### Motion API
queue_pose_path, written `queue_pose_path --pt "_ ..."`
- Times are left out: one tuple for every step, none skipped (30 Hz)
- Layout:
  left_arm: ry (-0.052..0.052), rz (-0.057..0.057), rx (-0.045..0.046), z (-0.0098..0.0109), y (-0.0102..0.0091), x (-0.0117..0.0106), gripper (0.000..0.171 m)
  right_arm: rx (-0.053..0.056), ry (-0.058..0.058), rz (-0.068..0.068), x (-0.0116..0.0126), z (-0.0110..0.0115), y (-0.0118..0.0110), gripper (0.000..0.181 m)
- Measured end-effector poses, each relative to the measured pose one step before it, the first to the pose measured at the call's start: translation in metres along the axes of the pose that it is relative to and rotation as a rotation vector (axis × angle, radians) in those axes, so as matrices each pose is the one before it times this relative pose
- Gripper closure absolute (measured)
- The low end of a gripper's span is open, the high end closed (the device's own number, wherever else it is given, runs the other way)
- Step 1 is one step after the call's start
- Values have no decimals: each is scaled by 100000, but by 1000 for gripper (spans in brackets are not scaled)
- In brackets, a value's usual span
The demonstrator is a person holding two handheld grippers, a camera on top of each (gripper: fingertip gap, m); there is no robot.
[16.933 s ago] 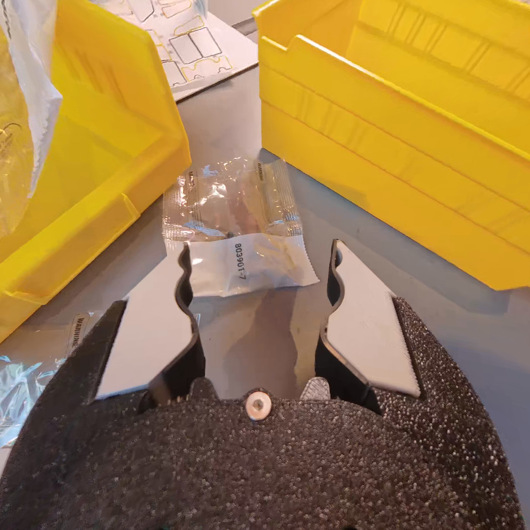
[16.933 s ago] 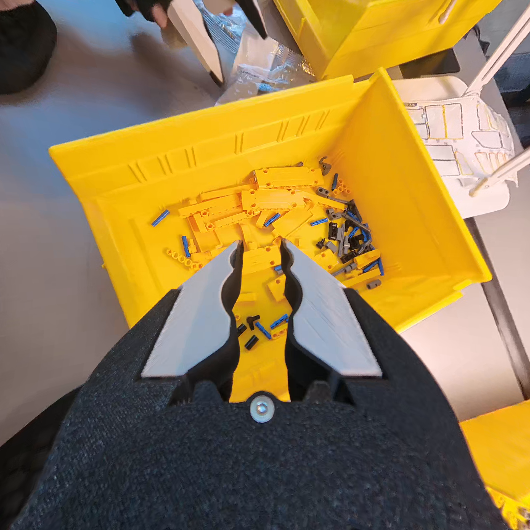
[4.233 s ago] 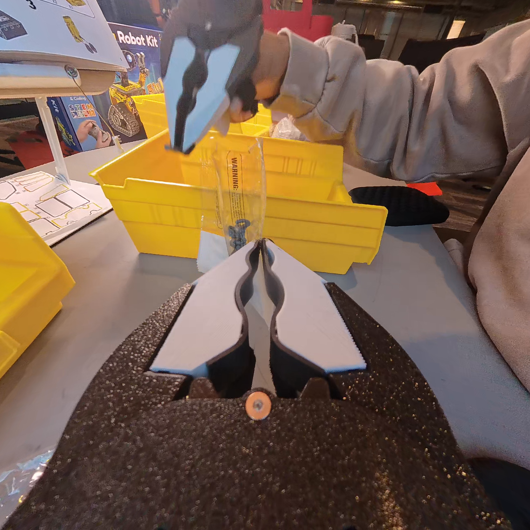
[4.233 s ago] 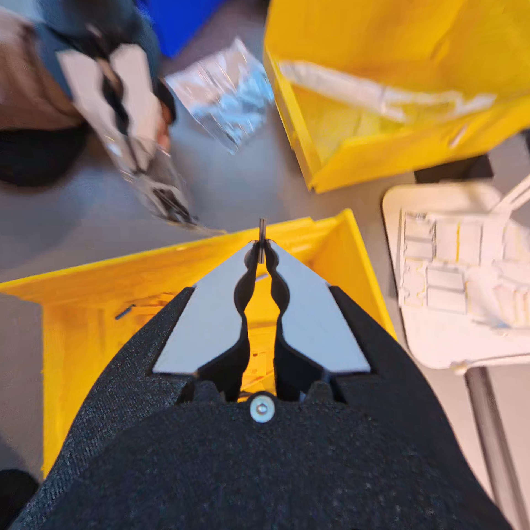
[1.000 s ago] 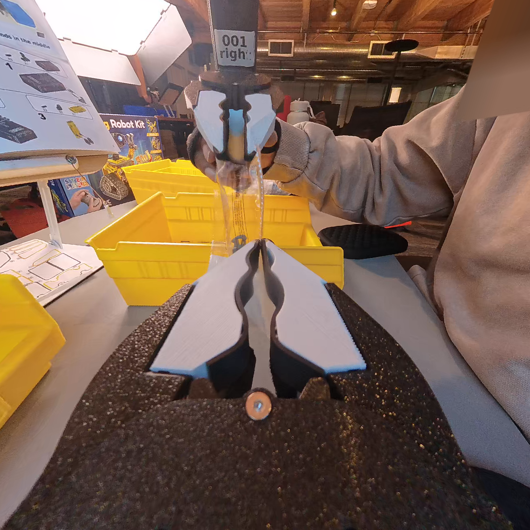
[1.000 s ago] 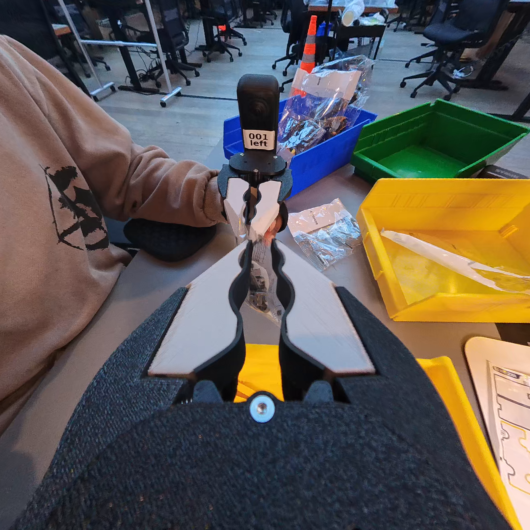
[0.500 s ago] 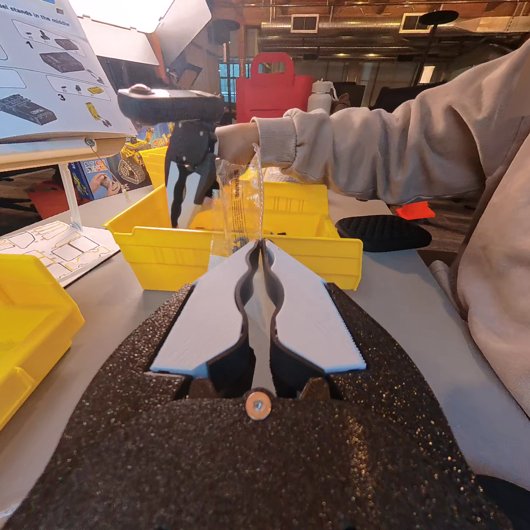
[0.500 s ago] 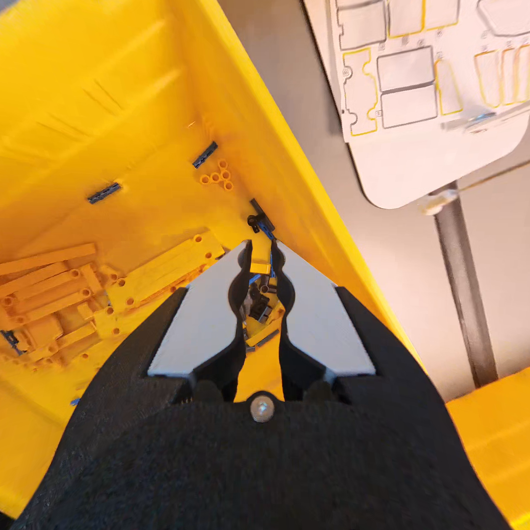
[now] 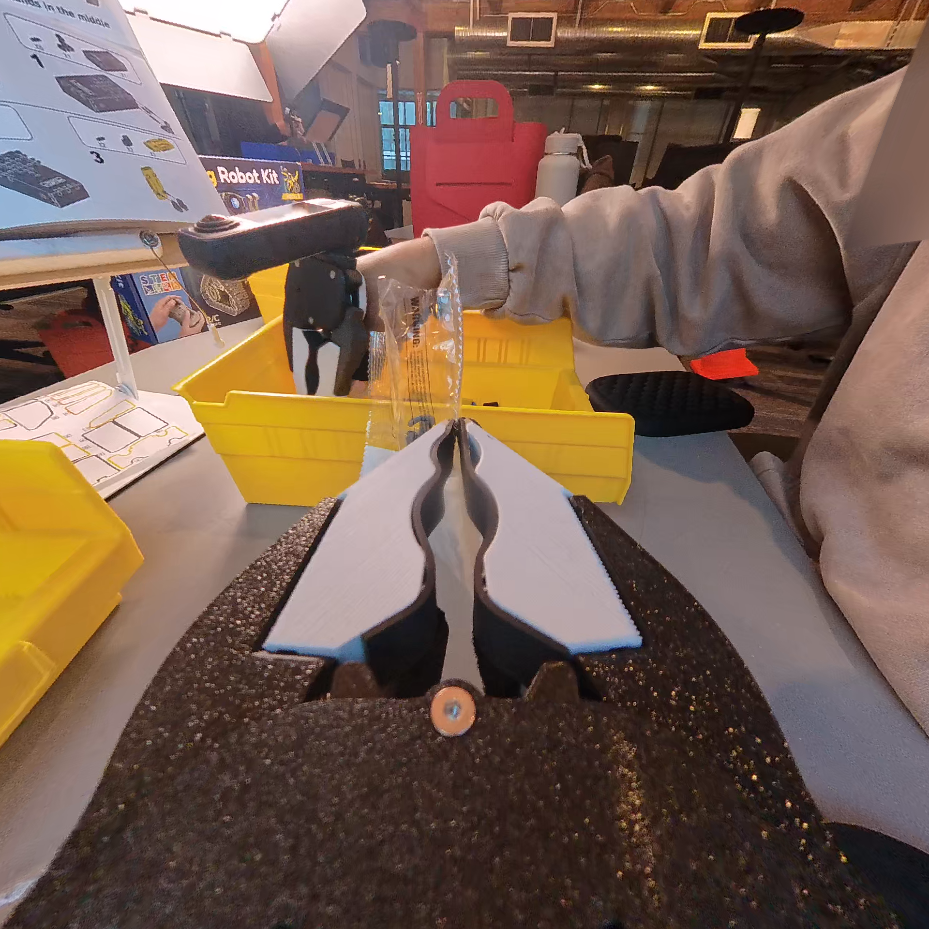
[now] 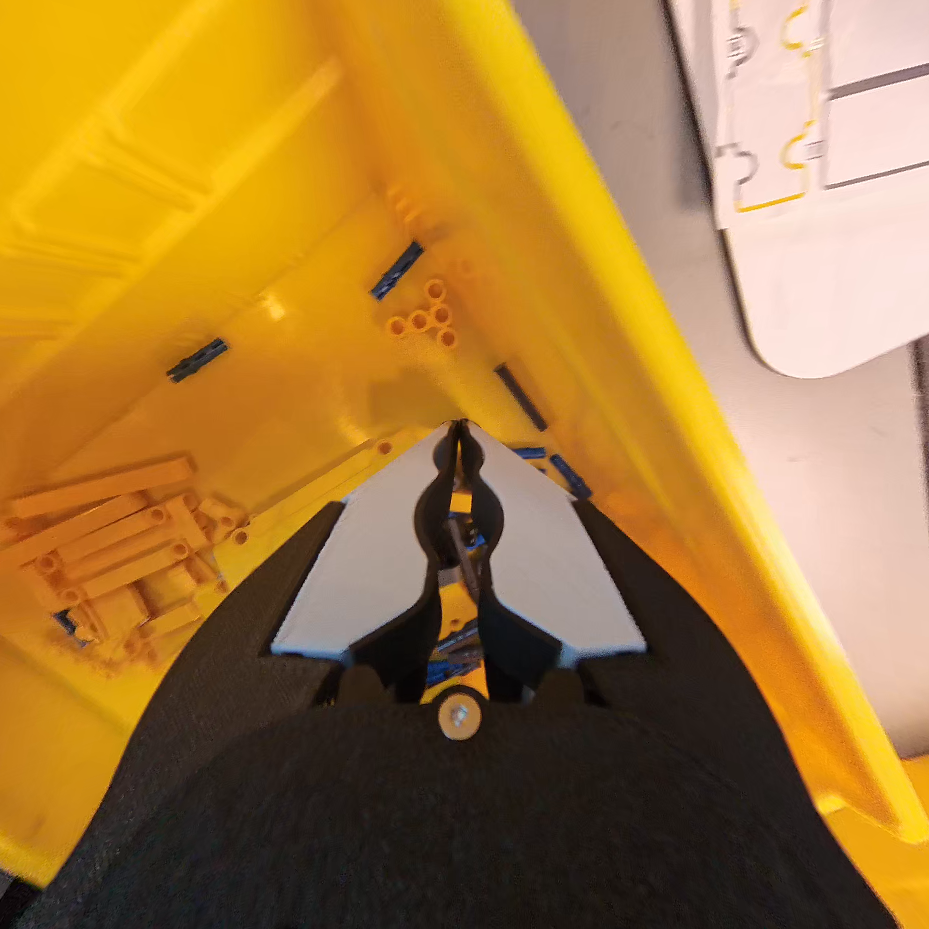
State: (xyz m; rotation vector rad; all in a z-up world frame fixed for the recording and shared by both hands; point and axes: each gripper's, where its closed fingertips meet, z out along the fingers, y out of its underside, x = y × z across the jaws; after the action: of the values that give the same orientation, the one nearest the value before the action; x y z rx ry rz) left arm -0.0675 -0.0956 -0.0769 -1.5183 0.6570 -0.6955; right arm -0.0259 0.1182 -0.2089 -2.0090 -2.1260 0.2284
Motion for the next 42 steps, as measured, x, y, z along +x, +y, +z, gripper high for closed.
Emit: queue_pose_path --pt "13 123 9 -5 -29 30 171 -1147 -8203 -809 -1372 -207 304 181" --pt "-4 73 77 -8 -30 10 171 -463 -8796 82 -1511 -262 184 181" --pt "1 7 85 -2 -22 -7 171 1842 -1733 -390 -447 -350 -238 181" --pt "81 -100 -32 11 13 3 171 2971 4835 -263 657 -497 -502 181" --pt "64 -122 -107 27 43 -8 171 3182 5468 164 904 -475 -563 181" --pt "43 -85 -169 45 51 -8 171 3631 4346 1493 879 -291 -619 178" --pt "77 -55 -283 45 67 16 171 2418 3206 2303 745 -36 -439 172" --pt "-3 24 -307 31 71 14 171 618 3212 1896 657 191 -124 168" --pt "-66 76 -207 30 38 10 171 426 4214 793 660 340 -36 167" --pt "-18 44 -138 13 9 14 171 446 2307 -41 211 415 26 174" --pt "-19 70 -12 1 -7 21 171 1226 1799 354 61 408 -29 178" --pt "22 84 37 -4 -24 20 171 1546 1955 343 60 338 -29 181" --pt "73 64 61 -18 -37 16 171 1105 1377 -40 -3 331 72 181" --pt "132 14 96 -1 -43 26 171 53 736 81 -46 322 216 181" --pt "151 -34 10 7 -2 16 171 1639 783 303 44 22 -102 181" --pt "176 -28 -117 20 15 24 171 441 -131 771 14 1 -17 181" --pt "193 -12 -132 26 17 32 171 239 -372 800 -14 6 19 181" --pt "210 -21 -159 33 31 41 171 45 -548 351 -17 -10 46 181" --pt "163 25 -159 27 12 54 171 -1000 -1918 904 -165 -37 139 181" --pt "88 98 -102 17 4 39 171 -4015 -5975 1587 -755 65 613 181" --pt "42 145 -21 3 -15 53 171 -235 -3651 2025 -352 -112 61 181" --pt "20 150 14 -18 -39 45 171 -1637 -2763 -10 -297 -187 279 181" --pt "-77 204 67 -43 -55 30 171 -1818 -3320 -407 -492 -261 370 181" --pt "-138 208 166 -65 -58 10 171 241 -4402 87 -761 -370 51 181" --pt "-147 72 240 -76 -58 -10 171 841 -3150 193 -592 -464 -73 181" --pt "-60 -83 255 -55 -43 -24 171 -115 22 -705 -81 -471 -11 181" --pt "-5 -170 185 -33 -6 -42 171 -256 3591 -1824 529 -452 -24 179" --pt "93 -249 65 -7 9 -33 171 -687 4816 -1022 825 -351 5 172" --pt "149 -228 -94 27 50 -3 171 -2299 1604 184 387 -115 237 166" --pt "96 -43 -237 33 50 4 171 -2587 -2569 786 -330 79 263 159" --pt "33 124 -256 21 45 28 171 -3732 -1060 -75 -186 257 459 155" --pt "24 169 -149 20 1 32 171 -4216 1782 -1281 157 367 545 154" --pt "-14 135 -25 -7 -15 25 171 -3389 1695 -1027 106 380 452 155" --pt "-94 117 50 -24 -34 10 171 -1623 370 -321 -88 302 190 156" --pt "-143 95 124 -41 -44 -14 171 -557 -1918 -3 -399 146 58 164" --pt "-156 45 238 -42 -70 -19 171 7 -828 139 -186 -5 -22 168" --pt "-82 -28 299 -38 -59 -18 171 -128 363 -540 -1 -5 10 169" --pt "6 -90 168 -26 -32 -11 171 -16 278 -455 -20 -19 -1 169" --pt "45 -54 -26 5 13 2 171 129 298 -882 -27 -46 12 169" --pt "25 49 -101 15 13 5 171 23 -743 -410 -166 -86 81 169" --pt "25 109 -63 12 -1 23 171 968 -1327 57 -255 -213 -60 169" --pt "23 115 21 3 -12 24 171 2368 -1272 -97 -281 -423 -264 169"
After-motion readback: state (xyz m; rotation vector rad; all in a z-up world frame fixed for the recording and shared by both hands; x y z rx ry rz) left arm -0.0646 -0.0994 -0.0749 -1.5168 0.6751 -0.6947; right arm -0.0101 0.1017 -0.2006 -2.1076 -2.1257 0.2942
